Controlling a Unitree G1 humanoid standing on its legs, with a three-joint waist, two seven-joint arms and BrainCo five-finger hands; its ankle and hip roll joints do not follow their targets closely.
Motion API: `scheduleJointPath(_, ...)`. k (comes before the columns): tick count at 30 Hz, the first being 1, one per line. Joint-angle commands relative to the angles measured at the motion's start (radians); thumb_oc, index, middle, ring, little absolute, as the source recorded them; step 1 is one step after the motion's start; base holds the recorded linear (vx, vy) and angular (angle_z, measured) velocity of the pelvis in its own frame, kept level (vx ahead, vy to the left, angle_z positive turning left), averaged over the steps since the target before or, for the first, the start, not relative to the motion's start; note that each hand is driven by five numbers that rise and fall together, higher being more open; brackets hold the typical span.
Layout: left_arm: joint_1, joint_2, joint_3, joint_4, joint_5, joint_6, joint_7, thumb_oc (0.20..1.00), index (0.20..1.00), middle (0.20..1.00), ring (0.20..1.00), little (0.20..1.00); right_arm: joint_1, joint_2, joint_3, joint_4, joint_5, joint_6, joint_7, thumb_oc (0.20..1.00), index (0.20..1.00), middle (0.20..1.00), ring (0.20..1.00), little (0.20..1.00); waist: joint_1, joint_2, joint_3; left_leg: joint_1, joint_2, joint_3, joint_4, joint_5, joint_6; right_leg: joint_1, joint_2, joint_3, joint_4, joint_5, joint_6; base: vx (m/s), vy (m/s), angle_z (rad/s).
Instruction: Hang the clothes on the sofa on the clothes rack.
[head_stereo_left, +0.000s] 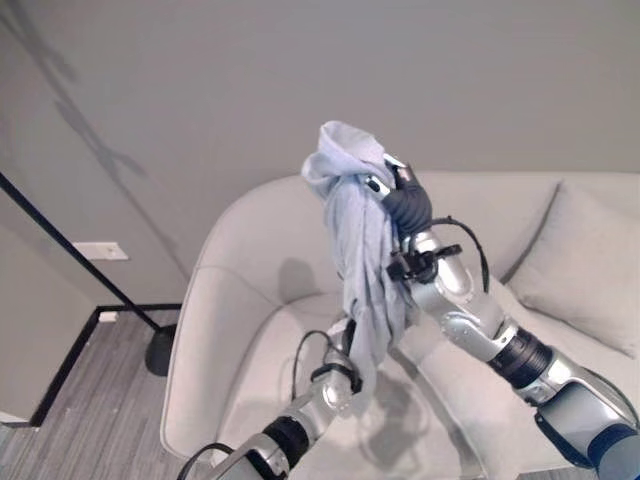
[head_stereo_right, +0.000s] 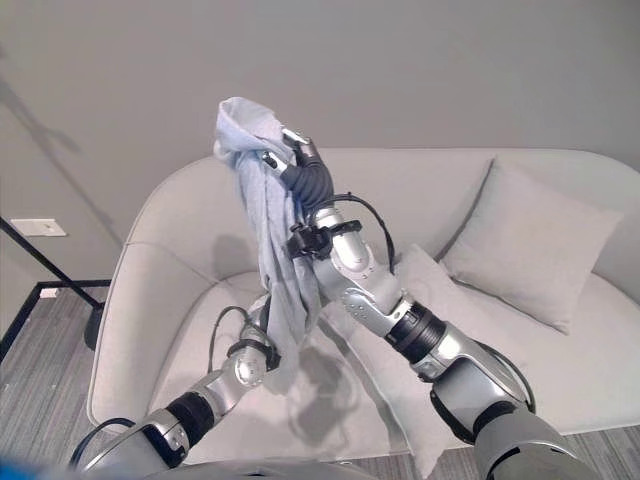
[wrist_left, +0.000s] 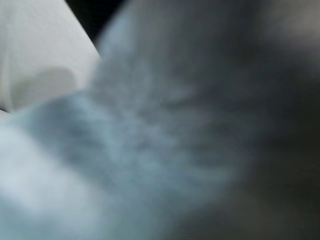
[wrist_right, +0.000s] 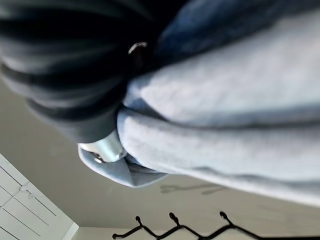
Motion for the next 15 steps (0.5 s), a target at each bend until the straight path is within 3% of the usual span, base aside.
scheduleJointPath(1,-0.122,-0.090,-0.052,0.182,0.006,-0.017,0.013,1.000,1.000,1.000,1.000,1.000,-0.114,0.056,-0.069,0.021,-0.043,-0.101,-0.016,0.200,0.200,0.200,0.200,0.200,-0.005,-0.034,-0.076,-0.023,0.014,-0.027,0.007,-0.044,-0.011,-0.002,-0.074,0.012,0.035,-0.099,0.086,-0.01,-0.022,-0.10)
scheduleJointPath(3,-0.137,-0.108,-0.057,0.202,-0.007,-0.016,0.009,1.000,1.000,1.000,1.000,1.000,-0.119,0.064,-0.061,0.016,-0.045,-0.100,-0.018,0.200,0.200,0.200,0.200,0.200,-0.013,-0.033,-0.075,-0.023,0.014,-0.023,0.007,-0.044,-0.011,-0.003,-0.073,0.015,0.037,-0.098,0.086,-0.01,-0.016,-0.17)
scheduleJointPath(4,-0.158,-0.137,-0.067,0.223,-0.050,-0.026,-0.011,0.906,0.906,0.906,0.906,0.906,-0.130,0.079,-0.048,0.012,-0.043,-0.094,-0.016,0.200,0.200,0.200,0.200,0.200,-0.025,-0.031,-0.075,-0.021,0.014,-0.019,0.007,-0.044,-0.010,-0.006,-0.070,0.023,0.039,-0.096,0.087,-0.02,-0.016,-0.19)
scheduleJointPath(5,-0.160,-0.148,-0.073,0.226,-0.078,-0.033,-0.032,0.611,0.611,0.611,0.611,0.611,-0.134,0.086,-0.043,0.011,-0.040,-0.090,-0.013,0.200,0.200,0.200,0.200,0.200,-0.030,-0.030,-0.075,-0.020,0.014,-0.015,0.007,-0.045,-0.010,-0.007,-0.069,0.028,0.040,-0.095,0.087,-0.02,-0.021,-0.18)
scheduleJointPath(6,-0.159,-0.153,-0.076,0.225,-0.098,-0.038,-0.045,0.200,0.200,0.200,0.200,0.200,-0.135,0.092,-0.041,0.013,-0.037,-0.088,-0.011,0.200,0.200,0.200,0.200,0.200,-0.032,-0.029,-0.075,-0.019,0.016,-0.012,0.007,-0.046,-0.010,-0.007,-0.069,0.029,0.040,-0.094,0.088,-0.01,-0.008,-0.12)
scheduleJointPath(15,-0.132,-0.146,-0.054,0.196,-0.191,-0.058,-0.046,0.200,0.200,0.200,0.200,0.200,-0.078,0.085,-0.061,0.026,-0.019,-0.086,-0.027,0.200,0.200,0.200,0.200,0.200,-0.031,-0.016,-0.077,-0.010,0.013,-0.005,0.007,-0.048,-0.007,-0.002,-0.067,0.036,0.041,-0.093,0.089,0.00,-0.001,-0.06)
